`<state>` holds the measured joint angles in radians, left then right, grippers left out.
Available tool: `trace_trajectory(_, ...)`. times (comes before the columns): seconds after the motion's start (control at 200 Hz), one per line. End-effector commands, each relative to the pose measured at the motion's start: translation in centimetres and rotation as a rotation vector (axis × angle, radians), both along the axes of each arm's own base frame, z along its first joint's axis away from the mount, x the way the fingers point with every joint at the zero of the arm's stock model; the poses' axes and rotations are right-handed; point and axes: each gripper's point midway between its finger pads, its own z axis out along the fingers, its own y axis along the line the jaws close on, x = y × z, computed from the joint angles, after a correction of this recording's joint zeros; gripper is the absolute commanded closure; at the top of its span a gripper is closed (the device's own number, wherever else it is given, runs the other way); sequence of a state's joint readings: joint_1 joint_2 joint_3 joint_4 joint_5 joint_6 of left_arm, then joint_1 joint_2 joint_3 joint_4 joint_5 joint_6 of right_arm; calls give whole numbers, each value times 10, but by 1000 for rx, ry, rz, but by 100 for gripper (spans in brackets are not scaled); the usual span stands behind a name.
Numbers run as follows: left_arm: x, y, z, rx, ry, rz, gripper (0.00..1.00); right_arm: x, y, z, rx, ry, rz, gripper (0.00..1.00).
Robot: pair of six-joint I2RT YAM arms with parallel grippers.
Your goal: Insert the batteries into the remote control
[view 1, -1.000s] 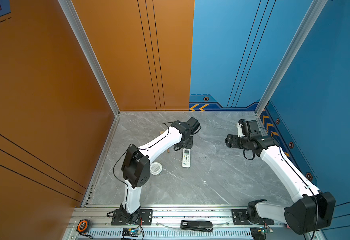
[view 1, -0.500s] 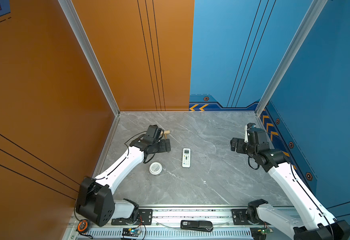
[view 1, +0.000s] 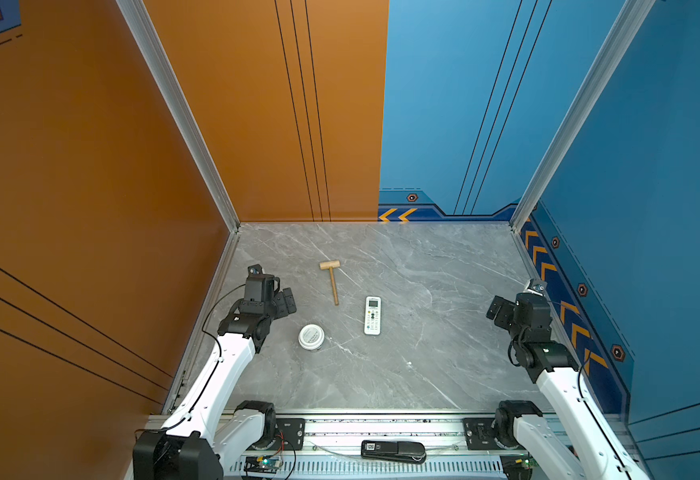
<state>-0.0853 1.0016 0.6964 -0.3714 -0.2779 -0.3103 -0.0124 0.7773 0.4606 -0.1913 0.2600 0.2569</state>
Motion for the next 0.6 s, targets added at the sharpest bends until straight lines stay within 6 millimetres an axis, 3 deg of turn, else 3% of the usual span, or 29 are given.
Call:
trace_trajectory(0.0,5,30,6,176,-80,75,2,28,10,19,-53,-184,108,0)
trace_trajectory(0.065,11,37,3,198,-113,93,2,31,7,10,-53,-165,99,0)
trace_trajectory(0.25,37,27,-9,238,-276,-3,2,52,6,-4,-60,-224,117,0)
trace_trajectory(0.386,55,27,-21,245,-333,-20,2,77,12,-13,-53,-228,155,0)
trace_trajectory(0.506,75,18,-28,205,-368,-62,2,93,11,-16,-51,-259,144,0)
trace_trajectory(0.596,89,4,-47,207,-321,-138,2,102,17,-25,-48,-242,170,0)
